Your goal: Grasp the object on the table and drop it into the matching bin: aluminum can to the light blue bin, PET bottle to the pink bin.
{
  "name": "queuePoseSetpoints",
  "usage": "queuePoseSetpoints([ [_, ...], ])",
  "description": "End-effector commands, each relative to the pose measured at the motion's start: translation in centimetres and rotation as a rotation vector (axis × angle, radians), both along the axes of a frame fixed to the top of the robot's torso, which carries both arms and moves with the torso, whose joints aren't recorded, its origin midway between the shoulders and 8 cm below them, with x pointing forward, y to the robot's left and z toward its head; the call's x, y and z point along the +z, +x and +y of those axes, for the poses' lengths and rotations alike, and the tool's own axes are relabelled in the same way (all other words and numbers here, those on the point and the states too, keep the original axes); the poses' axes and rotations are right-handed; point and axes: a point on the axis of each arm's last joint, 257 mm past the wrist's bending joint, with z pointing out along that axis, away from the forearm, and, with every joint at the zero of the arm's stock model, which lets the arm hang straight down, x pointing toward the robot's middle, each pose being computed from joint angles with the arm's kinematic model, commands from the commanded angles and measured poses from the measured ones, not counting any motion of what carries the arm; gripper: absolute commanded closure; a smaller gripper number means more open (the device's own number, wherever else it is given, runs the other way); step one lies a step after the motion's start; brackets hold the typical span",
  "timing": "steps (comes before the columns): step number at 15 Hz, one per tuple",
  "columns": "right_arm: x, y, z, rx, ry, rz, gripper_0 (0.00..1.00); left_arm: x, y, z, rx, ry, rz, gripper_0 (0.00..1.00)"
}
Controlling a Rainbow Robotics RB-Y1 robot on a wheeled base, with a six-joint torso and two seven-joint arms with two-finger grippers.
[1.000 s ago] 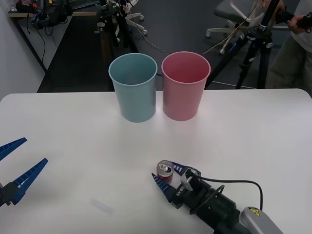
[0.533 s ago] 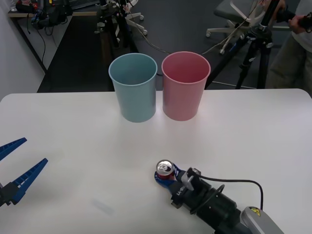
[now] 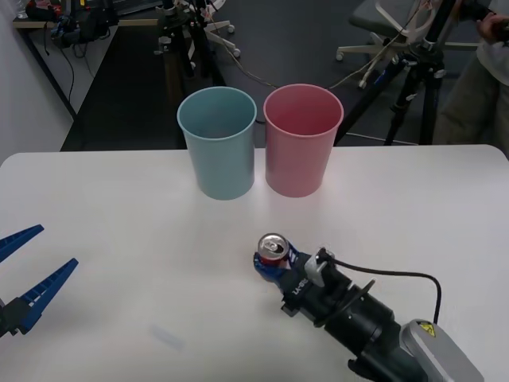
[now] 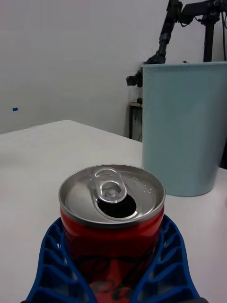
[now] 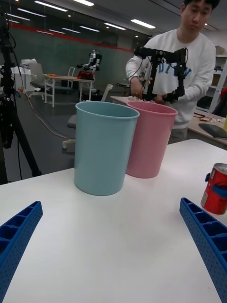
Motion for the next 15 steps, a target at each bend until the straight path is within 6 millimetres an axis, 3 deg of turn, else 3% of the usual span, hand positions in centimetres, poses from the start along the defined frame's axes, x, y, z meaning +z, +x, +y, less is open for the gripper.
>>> queuePoseSetpoints([
  [1,3.8,0.6,0.0,-0.012,0.025,-0.027,1.0,0.0,0.0,0.0,0.0,0.0,0.0,0.0],
  [8,12.4,2.6,0.3,-0.038,0.091,-0.053,1.0,0.0,0.0,0.0,0.0,0.0,0.0,0.0],
  [15,18.8,5.7,2.5,-0.033,0.201,-0.056,1.0,0.0,0.0,0.0,0.0,0.0,0.0,0.0],
])
